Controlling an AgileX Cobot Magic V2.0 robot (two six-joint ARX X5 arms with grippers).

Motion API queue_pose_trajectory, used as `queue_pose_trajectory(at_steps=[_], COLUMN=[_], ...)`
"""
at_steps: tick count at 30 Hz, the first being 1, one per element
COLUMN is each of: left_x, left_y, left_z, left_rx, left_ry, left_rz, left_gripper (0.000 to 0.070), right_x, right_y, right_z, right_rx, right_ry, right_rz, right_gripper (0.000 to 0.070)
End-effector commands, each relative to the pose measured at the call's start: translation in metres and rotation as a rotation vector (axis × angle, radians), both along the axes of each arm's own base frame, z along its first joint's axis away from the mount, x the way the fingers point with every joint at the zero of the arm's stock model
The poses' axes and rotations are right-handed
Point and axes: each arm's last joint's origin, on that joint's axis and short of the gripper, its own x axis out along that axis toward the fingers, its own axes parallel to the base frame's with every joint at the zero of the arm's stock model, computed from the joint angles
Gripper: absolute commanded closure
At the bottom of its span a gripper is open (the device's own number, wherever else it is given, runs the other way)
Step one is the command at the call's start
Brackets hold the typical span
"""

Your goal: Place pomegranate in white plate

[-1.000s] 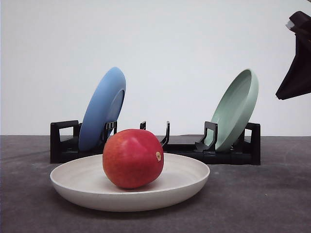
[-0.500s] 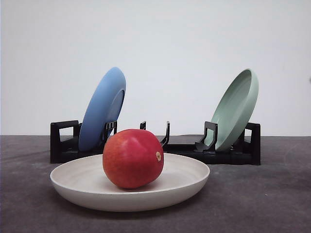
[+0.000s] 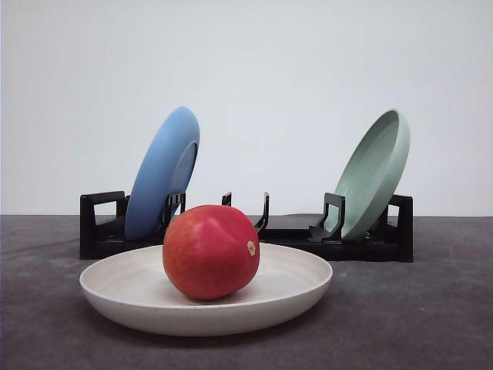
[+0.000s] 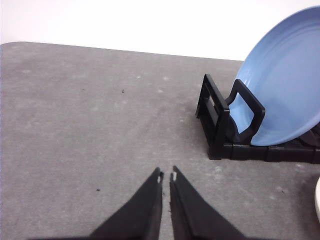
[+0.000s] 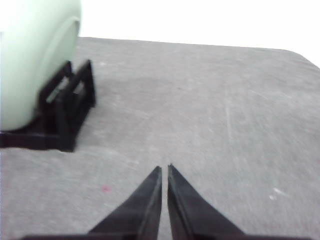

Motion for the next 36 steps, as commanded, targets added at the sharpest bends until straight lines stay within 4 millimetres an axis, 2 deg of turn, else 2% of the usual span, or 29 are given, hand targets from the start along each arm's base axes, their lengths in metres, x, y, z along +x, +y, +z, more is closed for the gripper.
queue_pose_trajectory(at_steps=[1, 8, 36], left_x=[0.0006, 0.0005, 0.0006], left_y=[0.0000, 0.0000, 0.0000], left_z=[-0.0023, -0.0023, -0.0023], left_rx=[0.009, 0.009, 0.009], left_ry=[0.000, 0.000, 0.000], left_rz=[-0.001, -0.001, -0.001], left_gripper=[0.0696, 0.0696, 0.0695], right_x=[-0.0008, -0.0045, -0.0045], right_y=[-0.0004, -0.0025, -0.0026], right_z=[-0.0012, 0.0028, 0.0028], right_rx=[0.005, 0.004, 0.004], right_ry=[-0.029, -0.080, -0.080], right_rz=[-0.005, -0.025, -0.026], right_gripper=[0.0684, 0.0684, 0.0684])
